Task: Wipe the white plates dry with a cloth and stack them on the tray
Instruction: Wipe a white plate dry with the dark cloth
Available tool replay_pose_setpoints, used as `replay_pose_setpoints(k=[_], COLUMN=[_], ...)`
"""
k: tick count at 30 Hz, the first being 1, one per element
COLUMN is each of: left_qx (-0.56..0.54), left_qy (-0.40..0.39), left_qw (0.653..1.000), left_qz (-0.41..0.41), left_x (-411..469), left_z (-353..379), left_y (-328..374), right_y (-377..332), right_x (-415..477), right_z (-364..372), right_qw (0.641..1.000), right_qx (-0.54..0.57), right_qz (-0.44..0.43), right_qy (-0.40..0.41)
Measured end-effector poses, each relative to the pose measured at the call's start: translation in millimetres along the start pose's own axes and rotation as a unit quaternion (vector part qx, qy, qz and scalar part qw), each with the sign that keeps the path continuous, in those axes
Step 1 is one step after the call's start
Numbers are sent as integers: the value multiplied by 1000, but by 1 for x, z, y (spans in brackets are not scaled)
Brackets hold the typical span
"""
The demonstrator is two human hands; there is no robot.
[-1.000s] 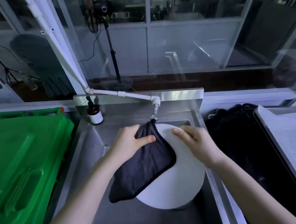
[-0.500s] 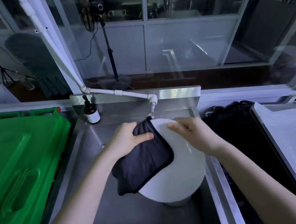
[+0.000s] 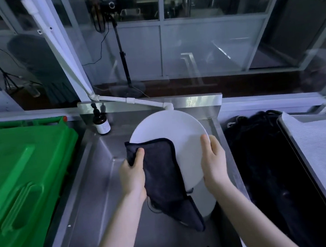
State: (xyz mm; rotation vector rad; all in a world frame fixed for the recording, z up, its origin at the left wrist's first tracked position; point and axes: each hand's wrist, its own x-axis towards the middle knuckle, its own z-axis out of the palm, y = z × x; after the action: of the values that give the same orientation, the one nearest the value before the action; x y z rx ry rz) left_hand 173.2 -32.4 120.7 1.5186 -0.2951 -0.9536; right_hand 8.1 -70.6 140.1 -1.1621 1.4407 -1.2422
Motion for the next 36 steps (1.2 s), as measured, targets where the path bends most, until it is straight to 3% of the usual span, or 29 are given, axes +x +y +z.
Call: replay_pose_setpoints(k=[4, 7, 9, 12, 14, 17, 20, 23, 27, 29, 30, 32, 34, 36], left_qx=[100, 262, 323, 338, 307, 170, 111, 210, 369, 391, 379, 306, 185, 124], left_qy=[-59, -164, -213, -219, -176, -63, -31, -101, -213, -237, -227, -164, -90, -65], left_qw=[986, 921, 876, 869, 896, 964, 985, 956, 860, 838, 846, 896, 955, 980], left_qz=[116, 236, 288, 287, 268, 192, 126, 176, 282, 298, 298, 276, 213, 144], left_x=[8, 9, 5, 6, 5, 0, 0, 6, 2, 2, 3, 6, 5, 3], left_z=[-11, -2, 7, 8, 3, -4, -9, -8, 9, 15, 15, 12, 7, 5], left_y=[17, 35, 43, 46, 41, 22, 8, 14, 34, 37, 36, 30, 21, 13], right_y=[-28, -57, -60, -51, -45, -31, -16, -20, -42, -47, -48, -45, -38, -31], right_x=[32, 46, 42, 36, 34, 28, 20, 24, 29, 31, 33, 37, 35, 33], right_z=[-29, -30, -21, -20, -25, -27, -28, -35, -30, -29, -32, -38, -40, -38], right_qw=[981, 912, 873, 881, 908, 970, 987, 968, 889, 875, 882, 922, 971, 989], right_qx=[-57, -229, -291, -283, -250, -131, -61, -144, -278, -294, -287, -238, -137, -74], right_qz=[-34, -147, -178, -201, -181, -91, -18, -69, -199, -226, -228, -199, -124, -67], right_qy=[-182, -307, -349, -322, -283, -184, -146, -194, -305, -311, -297, -233, -150, -113])
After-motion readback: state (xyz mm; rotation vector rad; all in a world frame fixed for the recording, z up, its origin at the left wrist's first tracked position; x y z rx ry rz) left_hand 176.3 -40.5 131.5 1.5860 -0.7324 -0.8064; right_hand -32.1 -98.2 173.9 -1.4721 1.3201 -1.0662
